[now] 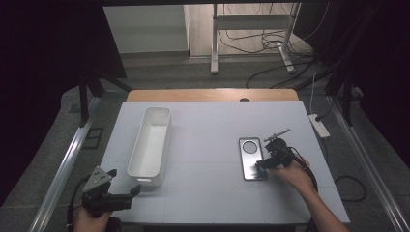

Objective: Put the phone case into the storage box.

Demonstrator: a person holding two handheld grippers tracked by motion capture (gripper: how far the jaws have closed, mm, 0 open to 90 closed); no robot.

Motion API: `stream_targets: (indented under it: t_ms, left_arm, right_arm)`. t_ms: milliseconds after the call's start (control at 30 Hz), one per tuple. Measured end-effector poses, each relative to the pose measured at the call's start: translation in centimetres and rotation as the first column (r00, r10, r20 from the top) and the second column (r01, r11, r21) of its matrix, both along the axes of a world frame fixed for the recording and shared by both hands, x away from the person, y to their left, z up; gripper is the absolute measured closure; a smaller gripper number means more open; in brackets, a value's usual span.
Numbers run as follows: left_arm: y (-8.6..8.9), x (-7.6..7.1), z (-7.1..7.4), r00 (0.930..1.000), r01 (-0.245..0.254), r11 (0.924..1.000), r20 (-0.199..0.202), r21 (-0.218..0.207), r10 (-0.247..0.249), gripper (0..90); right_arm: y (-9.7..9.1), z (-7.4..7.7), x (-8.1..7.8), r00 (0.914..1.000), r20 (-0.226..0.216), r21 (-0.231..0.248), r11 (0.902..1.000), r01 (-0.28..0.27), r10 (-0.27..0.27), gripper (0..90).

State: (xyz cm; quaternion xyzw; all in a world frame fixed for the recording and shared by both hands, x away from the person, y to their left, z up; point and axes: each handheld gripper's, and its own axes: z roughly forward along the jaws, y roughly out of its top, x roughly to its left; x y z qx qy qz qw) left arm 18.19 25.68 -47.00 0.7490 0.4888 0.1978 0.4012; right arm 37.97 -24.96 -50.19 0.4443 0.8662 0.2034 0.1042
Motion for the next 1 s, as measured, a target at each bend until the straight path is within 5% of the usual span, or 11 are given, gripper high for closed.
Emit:
stream_targets:
  t_ms: [500, 1000]
  left_arm:
    - [-0.14, 0.04, -0.01, 1.0, 0.002, 0.9999, -0.003, 0.012, -0.002, 1.0]
    - [-0.08, 0.23, -0.04, 0.9998, 0.002, 1.0, -0.022, 0.005, -0.002, 3.1]
  right_arm:
    - [-0.49, 0.49, 0.41, 0.9931, -0.116, 0.084, 0.9962, 0.022, -0.013, 87.2]
    - [-0.57, 0.7, 0.06, 0.9959, -0.089, 0.07, 0.9975, -0.004, 0.01, 88.3]
